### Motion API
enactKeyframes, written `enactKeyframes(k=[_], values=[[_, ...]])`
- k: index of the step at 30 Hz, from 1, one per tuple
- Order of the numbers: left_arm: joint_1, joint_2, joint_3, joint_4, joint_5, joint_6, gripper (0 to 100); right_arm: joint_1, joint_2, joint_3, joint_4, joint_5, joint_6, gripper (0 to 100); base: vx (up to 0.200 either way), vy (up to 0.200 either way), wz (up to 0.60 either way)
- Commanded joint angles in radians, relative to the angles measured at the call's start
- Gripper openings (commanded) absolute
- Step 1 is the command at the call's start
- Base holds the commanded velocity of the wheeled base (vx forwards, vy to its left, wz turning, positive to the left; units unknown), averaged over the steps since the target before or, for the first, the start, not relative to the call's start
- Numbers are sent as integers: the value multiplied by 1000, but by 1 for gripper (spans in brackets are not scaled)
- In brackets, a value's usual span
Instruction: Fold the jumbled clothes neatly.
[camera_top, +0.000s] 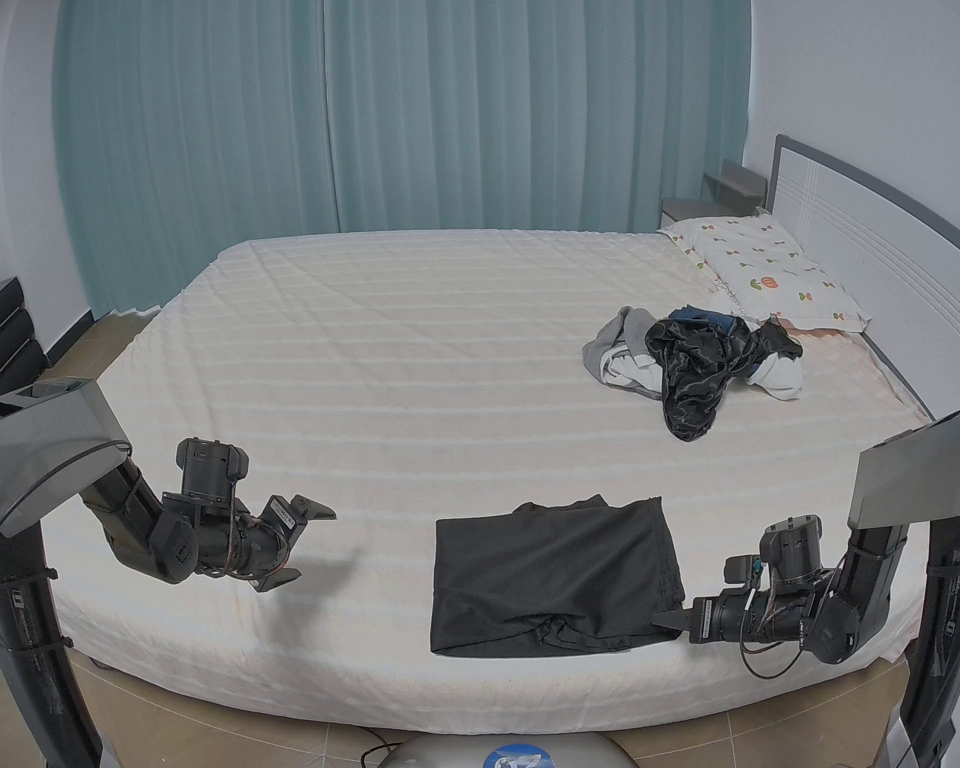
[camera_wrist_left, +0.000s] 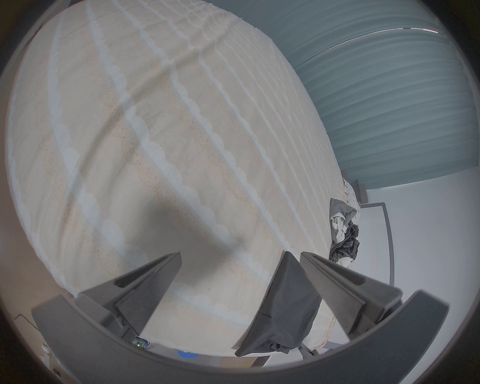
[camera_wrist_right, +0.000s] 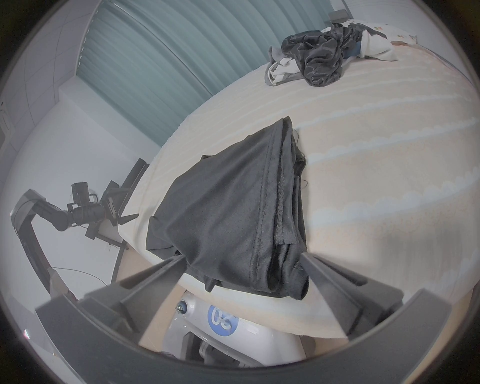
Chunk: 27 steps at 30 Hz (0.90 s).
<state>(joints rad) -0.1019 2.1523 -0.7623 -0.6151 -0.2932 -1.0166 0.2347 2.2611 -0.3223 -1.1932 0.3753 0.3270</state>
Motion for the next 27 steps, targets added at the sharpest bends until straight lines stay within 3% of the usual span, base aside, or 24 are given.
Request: enactKeyframes(k=[1,27], values=[[1,0,0,0,0,0,100,-12,6,26,-13,1,-2,0,0,0,0],[-1,1,0,0,2,3,100,-103,14,121,-75,8,-66,0,0,0,0]])
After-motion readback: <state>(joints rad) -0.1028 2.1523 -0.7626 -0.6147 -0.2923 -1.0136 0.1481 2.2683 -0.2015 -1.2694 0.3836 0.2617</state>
